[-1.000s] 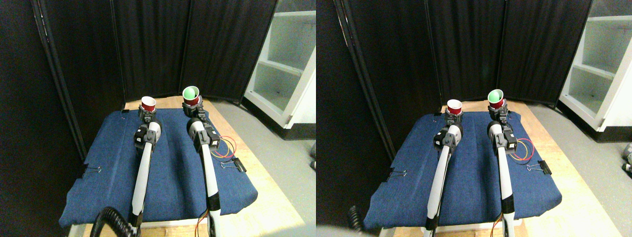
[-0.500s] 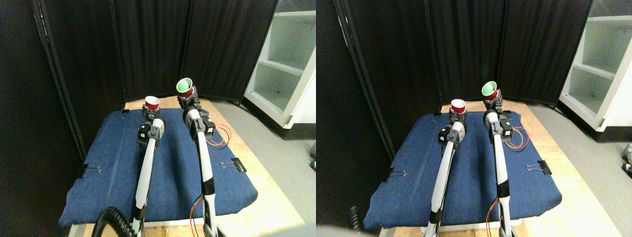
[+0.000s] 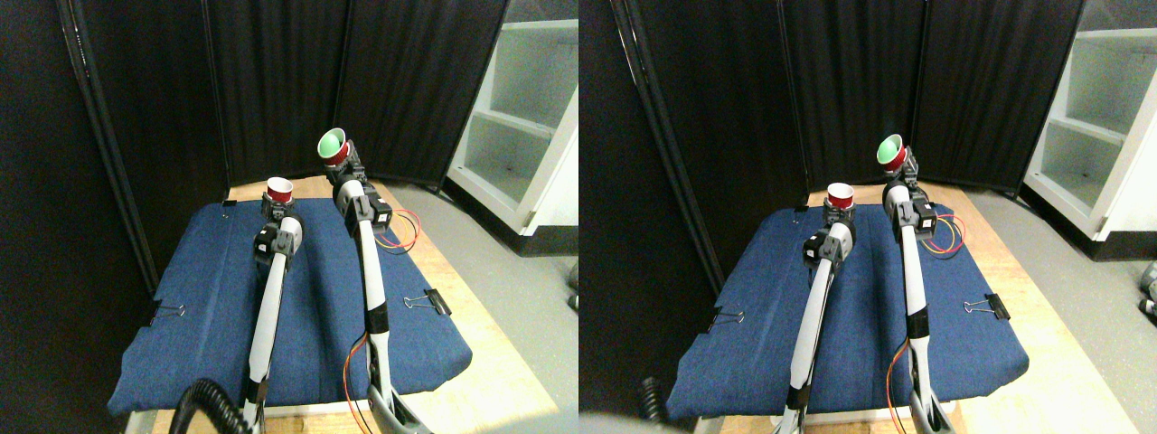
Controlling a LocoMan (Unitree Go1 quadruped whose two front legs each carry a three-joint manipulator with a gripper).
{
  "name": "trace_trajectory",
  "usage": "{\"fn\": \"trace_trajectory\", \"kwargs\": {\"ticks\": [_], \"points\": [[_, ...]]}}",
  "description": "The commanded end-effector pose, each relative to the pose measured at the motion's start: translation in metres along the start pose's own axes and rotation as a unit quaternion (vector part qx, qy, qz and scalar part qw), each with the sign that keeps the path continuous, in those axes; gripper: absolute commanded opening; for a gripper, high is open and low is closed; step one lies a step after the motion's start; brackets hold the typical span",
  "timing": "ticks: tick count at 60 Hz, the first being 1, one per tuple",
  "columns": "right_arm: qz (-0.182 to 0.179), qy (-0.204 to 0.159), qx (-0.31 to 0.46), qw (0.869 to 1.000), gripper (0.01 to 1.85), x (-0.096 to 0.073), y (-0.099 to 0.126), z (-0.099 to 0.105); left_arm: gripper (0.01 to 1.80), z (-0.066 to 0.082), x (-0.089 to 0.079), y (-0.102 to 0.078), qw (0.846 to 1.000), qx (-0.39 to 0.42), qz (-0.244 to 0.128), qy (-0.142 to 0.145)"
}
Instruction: Pour (bimanual)
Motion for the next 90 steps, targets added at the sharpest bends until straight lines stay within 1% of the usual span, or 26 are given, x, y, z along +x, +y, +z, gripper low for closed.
{"fn": "trace_trajectory", "kwargs": {"ticks": [1, 6, 12, 19, 21, 29, 33, 34, 38, 41, 43, 56, 57, 65, 73, 75, 80, 90], "points": [[0.0, -0.005, 0.0, 1.0, 0.04, 0.004, 0.003, 0.0, 0.01, -0.005, -0.008, -0.014, 1.0, -0.003, -0.019, 0.02], [-0.003, -0.004, 0.003, 1.0, 0.06, 0.004, 0.004, 0.0, 0.01, -0.007, -0.011, -0.017, 0.999, -0.005, -0.017, 0.037], [-0.005, 0.001, -0.014, 1.0, 0.08, 0.003, 0.004, -0.001, 0.01, -0.01, -0.013, -0.019, 0.999, -0.005, -0.019, 0.042], [0.001, 0.007, -0.023, 1.0, 0.1, 0.002, 0.005, -0.001, 0.01, -0.013, -0.016, -0.023, 0.999, 0.005, -0.022, 0.038], [-0.001, 0.006, -0.023, 1.0, 0.06, 0.002, 0.006, -0.001, 0.01, -0.014, -0.016, -0.024, 0.999, 0.004, -0.023, 0.04], [0.005, 0.009, -0.021, 1.0, 0.03, 0.0, 0.006, -0.001, 0.01, -0.017, -0.018, -0.027, 0.999, 0.001, -0.021, 0.044], [0.009, 0.007, -0.037, 0.999, 0.01, -0.001, 0.006, -0.001, 0.01, -0.018, -0.017, -0.026, 0.999, -0.001, -0.017, 0.043], [0.011, 0.01, -0.053, 0.999, 0.01, -0.002, 0.008, -0.001, 0.01, -0.019, -0.018, -0.025, 0.999, -0.006, -0.013, 0.039], [0.023, 0.013, -0.056, 0.998, 0.01, -0.002, 0.009, 0.0, 0.01, -0.02, -0.019, -0.024, 0.999, -0.002, -0.014, 0.038], [0.025, 0.013, -0.06, 0.998, 0.01, -0.002, 0.011, 0.001, 0.01, -0.022, -0.019, -0.022, 0.999, -0.004, -0.012, 0.039], [0.036, 0.014, -0.076, 0.996, 0.01, -0.002, 0.011, 0.001, 0.01, -0.023, -0.02, -0.022, 0.999, -0.006, -0.009, 0.039], [0.038, 0.012, -0.108, 0.993, 0.01, -0.005, 0.015, 0.002, 0.01, -0.027, -0.023, -0.023, 0.999, -0.002, -0.004, 0.04], [0.047, 0.011, -0.12, 0.992, 0.01, -0.005, 0.016, 0.002, 0.01, -0.028, -0.024, -0.024, 0.999, 0.001, -0.004, 0.039], [0.04, 0.008, -0.118, 0.992, 0.01, -0.007, 0.018, 0.001, 0.01, -0.029, -0.024, -0.023, 0.999, -0.002, -0.002, 0.041], [0.054, 0.012, -0.118, 0.991, 0.01, -0.005, 0.017, 0.0, 0.01, -0.031, -0.025, -0.023, 0.999, -0.008, -0.005, 0.044], [0.048, 0.013, -0.123, 0.991, 0.01, -0.006, 0.018, -0.001, 0.01, -0.031, -0.026, -0.023, 0.999, -0.014, -0.011, 0.05], [0.045, 0.018, -0.122, 0.991, 0.01, -0.007, 0.018, -0.002, 0.01, -0.032, -0.026, -0.023, 0.999, -0.011, -0.018, 0.048], [0.048, 0.016, -0.129, 0.99, 0.01, -0.008, 0.018, -0.003, 0.01, -0.031, -0.028, -0.023, 0.999, -0.008, -0.017, 0.047]]}}
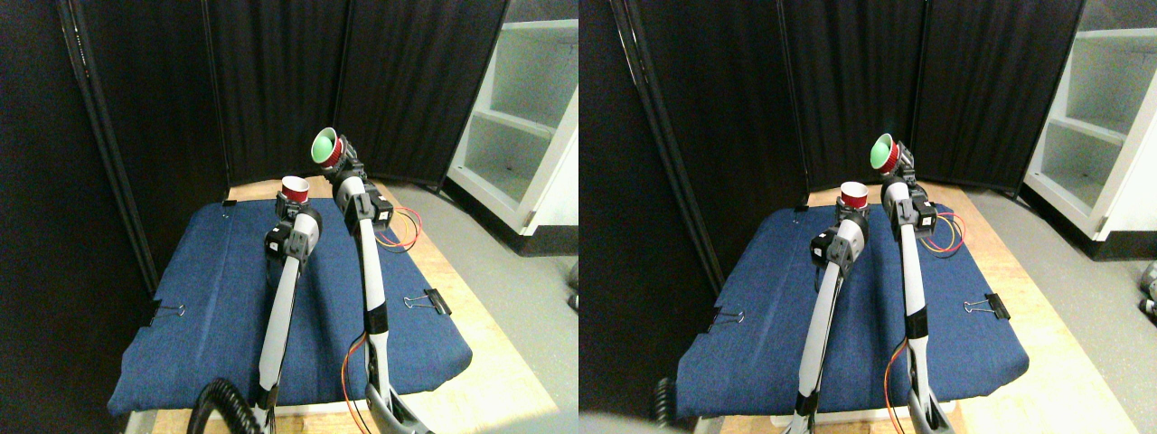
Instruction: Pour (bimanual)
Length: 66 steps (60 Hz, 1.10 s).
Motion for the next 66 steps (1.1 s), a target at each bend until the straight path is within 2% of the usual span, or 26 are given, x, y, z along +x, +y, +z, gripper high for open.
{"fn": "trace_trajectory", "kwargs": {"ticks": [1, 8, 17, 27, 41, 50, 57, 66], "points": [[0.019, -0.017, -0.002, 1.0, 0.01, -0.002, 0.008, 0.005, 0.01, -0.001, -0.003, -0.01, 1.0, -0.006, -0.024, 0.0], [0.013, -0.017, -0.014, 1.0, 0.01, -0.002, 0.008, 0.004, 0.01, -0.001, -0.005, -0.01, 1.0, -0.004, -0.024, 0.0], [-0.011, -0.015, -0.004, 1.0, 0.01, -0.005, 0.008, 0.0, 0.01, 0.001, -0.008, -0.011, 1.0, -0.005, -0.024, 0.003], [0.01, -0.025, -0.002, 1.0, 0.01, -0.001, 0.008, 0.005, 0.01, 0.0, -0.007, -0.008, 1.0, -0.007, -0.018, -0.001], [0.017, -0.025, -0.015, 0.999, 0.01, -0.001, 0.011, 0.008, 0.01, -0.001, -0.005, -0.007, 1.0, 0.005, -0.01, -0.007], [0.026, -0.022, -0.058, 0.998, 0.01, 0.001, 0.015, 0.01, 0.01, -0.003, -0.001, -0.005, 1.0, -0.003, -0.004, -0.003], [0.047, -0.02, -0.108, 0.993, 0.01, 0.002, 0.017, 0.009, 0.01, -0.003, 0.002, -0.004, 1.0, 0.001, -0.008, -0.001], [0.043, -0.012, -0.119, 0.992, 0.01, 0.004, 0.017, 0.006, 0.01, -0.005, -0.001, -0.007, 1.0, -0.002, -0.005, -0.007]]}}
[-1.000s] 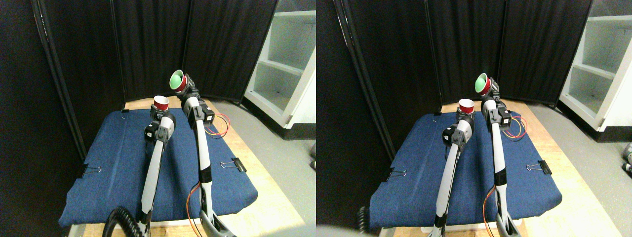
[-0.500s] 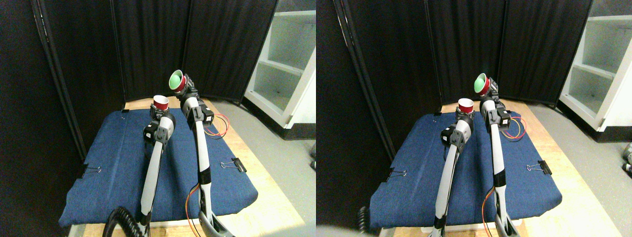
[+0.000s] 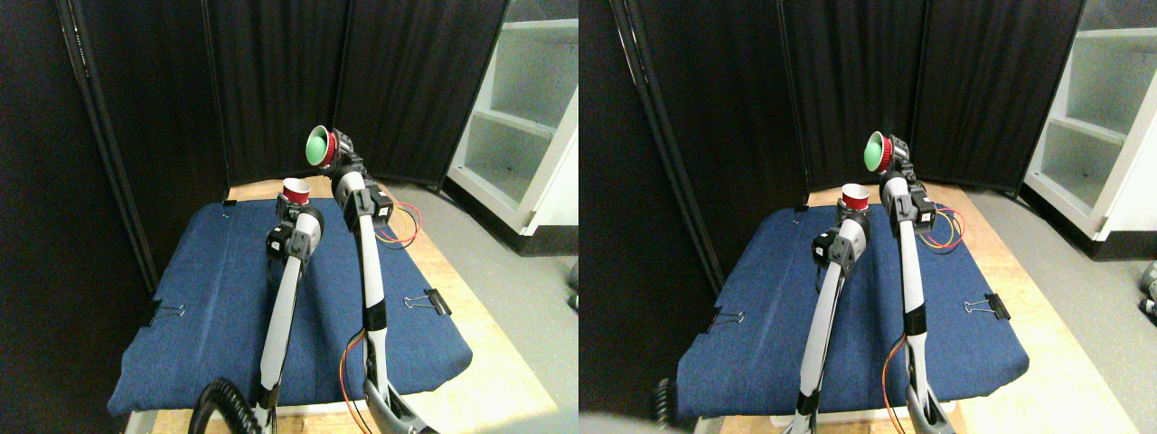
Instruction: Pour (bimanual)
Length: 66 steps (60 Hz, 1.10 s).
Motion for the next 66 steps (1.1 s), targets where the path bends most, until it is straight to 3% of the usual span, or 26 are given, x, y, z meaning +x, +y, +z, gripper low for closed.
{"fn": "trace_trajectory", "kwargs": {"ticks": [1, 11, 14, 22, 32, 53, 66], "points": [[0.005, -0.019, -0.002, 1.0, 0.01, 0.0038, 0.0036, 0.0032, 0.01, -0.0022, -0.0018, -0.0096, 1.0, -0.01, -0.02, -0.003], [0.018, -0.009, 0.003, 1.0, 0.01, 0.0041, 0.0044, -0.0015, 0.01, -0.0007, -0.0038, -0.0109, 1.0, -0.019, -0.023, 0.008], [0.003, -0.004, 0.009, 1.0, 0.01, 0.0031, 0.0047, -0.0028, 0.01, -0.001, -0.0052, -0.0117, 0.999, -0.02, -0.025, 0.011], [0.008, -0.002, 0.006, 1.0, 0.01, 0.0044, 0.0031, -0.0039, 0.01, -0.0015, -0.0063, -0.0129, 1.0, -0.012, -0.027, 0.01], [0.02, 0.004, -0.039, 0.999, 0.01, 0.0048, 0.0018, -0.005, 0.01, -0.001, -0.0048, -0.0129, 0.999, -0.024, -0.026, 0.017], [0.004, 0.026, -0.088, 0.996, 0.07, 0.0013, 0.0009, -0.0038, 0.01, -0.0027, -0.0024, -0.013, 1.0, -0.004, -0.025, 0.016], [0.032, 0.025, -0.141, 0.989, 0.09, 0.0009, 0.0009, -0.0046, 0.01, -0.0034, -0.0019, -0.0133, 0.999, -0.011, -0.026, 0.015]]}}
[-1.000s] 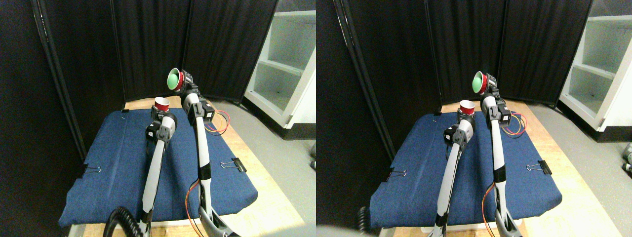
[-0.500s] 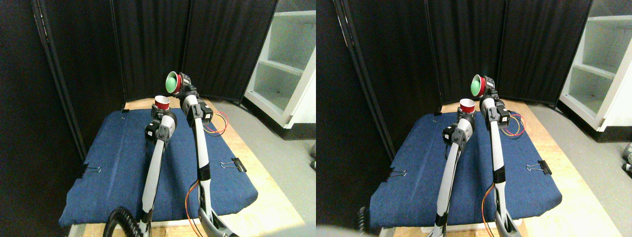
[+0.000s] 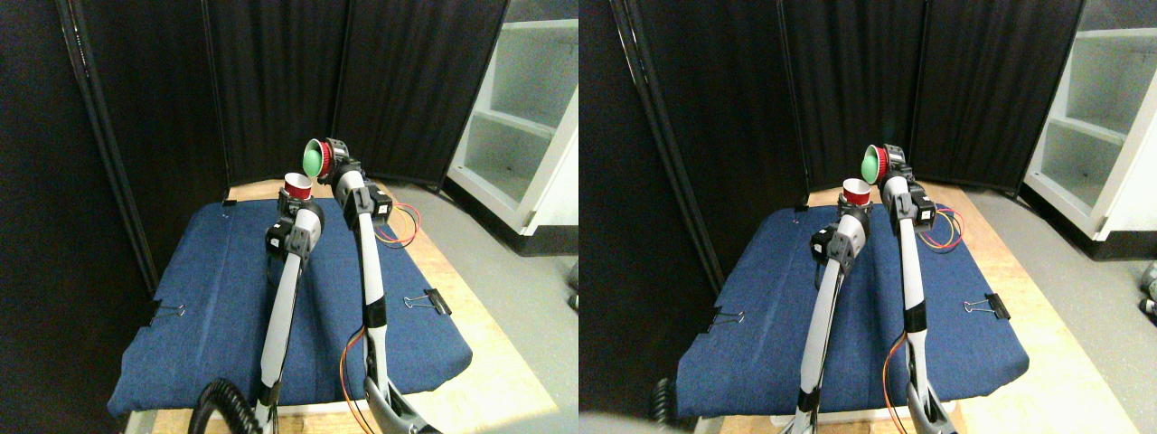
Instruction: Pour (bimanual)
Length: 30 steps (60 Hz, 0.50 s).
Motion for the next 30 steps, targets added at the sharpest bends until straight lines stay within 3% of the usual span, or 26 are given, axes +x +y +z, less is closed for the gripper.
{"fn": "trace_trajectory", "kwargs": {"ticks": [1, 15, 30], "points": [[0.018, -0.025, -0.022, 0.999, 0.09, -0.0017, 0.0022, 0.0086, 0.01, -0.0021, 0.0016, -0.0049, 1.0, -0.013, -0.013, -0.002], [0.046, -0.029, -0.083, 0.995, 0.09, -0.0055, 0.0061, 0.009, 0.01, -0.0023, 0.0022, -0.0051, 1.0, -0.015, -0.011, -0.004], [0.049, -0.042, -0.114, 0.991, 0.06, -0.005, 0.007, 0.0115, 0.01, -0.0026, 0.0029, -0.0052, 1.0, -0.019, -0.007, -0.008]]}}
